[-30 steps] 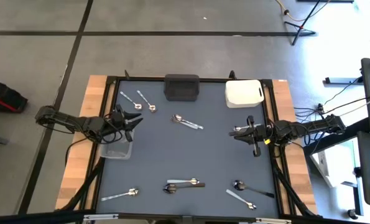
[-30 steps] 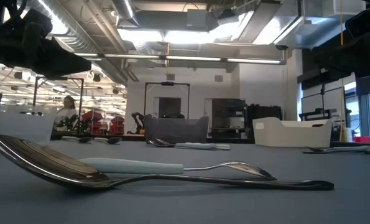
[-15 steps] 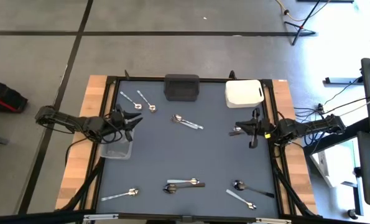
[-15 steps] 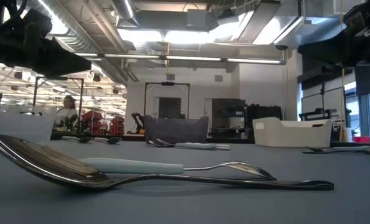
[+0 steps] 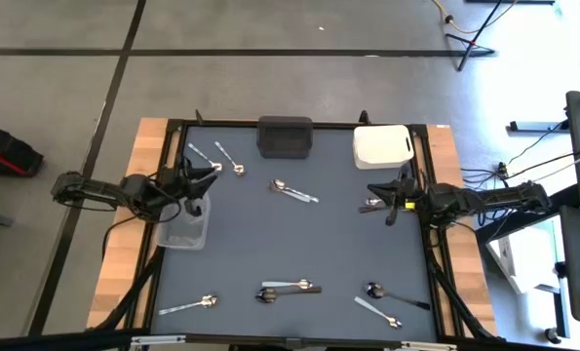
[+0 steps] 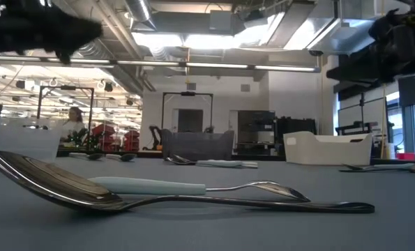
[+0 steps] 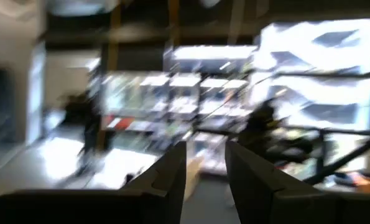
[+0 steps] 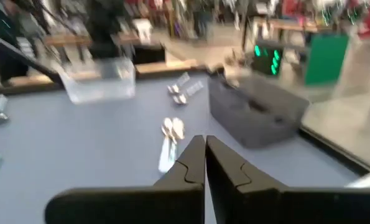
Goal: Sort silverware by color (type)
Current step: Put the top right light blue spoon into the white bin
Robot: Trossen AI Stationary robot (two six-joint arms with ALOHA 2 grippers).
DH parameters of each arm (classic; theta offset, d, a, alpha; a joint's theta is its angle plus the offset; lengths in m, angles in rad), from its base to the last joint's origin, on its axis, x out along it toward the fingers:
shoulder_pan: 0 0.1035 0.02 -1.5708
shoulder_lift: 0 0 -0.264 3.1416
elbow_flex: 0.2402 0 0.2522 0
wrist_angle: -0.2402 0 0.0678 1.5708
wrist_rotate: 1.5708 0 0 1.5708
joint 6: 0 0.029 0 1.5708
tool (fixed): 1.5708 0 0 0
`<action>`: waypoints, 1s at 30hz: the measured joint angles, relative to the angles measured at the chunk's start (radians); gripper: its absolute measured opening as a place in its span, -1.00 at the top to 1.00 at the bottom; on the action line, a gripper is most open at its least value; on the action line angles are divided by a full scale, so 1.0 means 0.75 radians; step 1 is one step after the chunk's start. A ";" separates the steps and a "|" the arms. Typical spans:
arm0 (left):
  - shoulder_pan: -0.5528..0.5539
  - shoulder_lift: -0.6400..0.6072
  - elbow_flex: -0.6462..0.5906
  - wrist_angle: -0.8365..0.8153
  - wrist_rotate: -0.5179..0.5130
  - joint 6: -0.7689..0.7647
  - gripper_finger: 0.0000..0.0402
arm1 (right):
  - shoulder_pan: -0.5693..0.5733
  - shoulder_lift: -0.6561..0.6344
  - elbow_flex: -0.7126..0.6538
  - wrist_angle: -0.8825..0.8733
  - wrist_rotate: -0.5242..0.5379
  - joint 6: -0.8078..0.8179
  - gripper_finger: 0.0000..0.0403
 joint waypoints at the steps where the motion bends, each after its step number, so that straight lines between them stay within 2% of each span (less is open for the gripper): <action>1: 0.016 0.002 0.000 0.031 0.081 0.018 0.47 | -0.018 0.038 0.037 -0.059 -0.008 0.022 0.97; 3: 0.041 0.022 0.000 0.075 0.204 0.032 0.47 | -0.051 0.125 0.112 -0.170 -0.010 0.059 0.97; 7: 0.070 0.081 0.000 0.143 0.284 0.032 0.47 | -0.111 0.282 0.271 -0.386 -0.011 0.116 0.97; 14: 0.095 0.236 0.047 0.252 0.307 0.057 0.47 | -0.232 0.533 0.475 -0.629 -0.019 0.160 0.97; 19: 0.114 0.382 0.128 0.270 0.307 0.070 0.47 | -0.355 0.745 0.630 -0.858 -0.119 0.218 0.97; 24: 0.126 0.473 0.181 0.267 0.306 0.070 0.47 | -0.473 0.942 0.682 -0.950 -0.305 0.255 0.97; 30: 0.125 0.498 0.193 0.270 0.306 0.065 0.47 | -0.532 1.136 0.677 -1.058 -0.357 0.313 0.97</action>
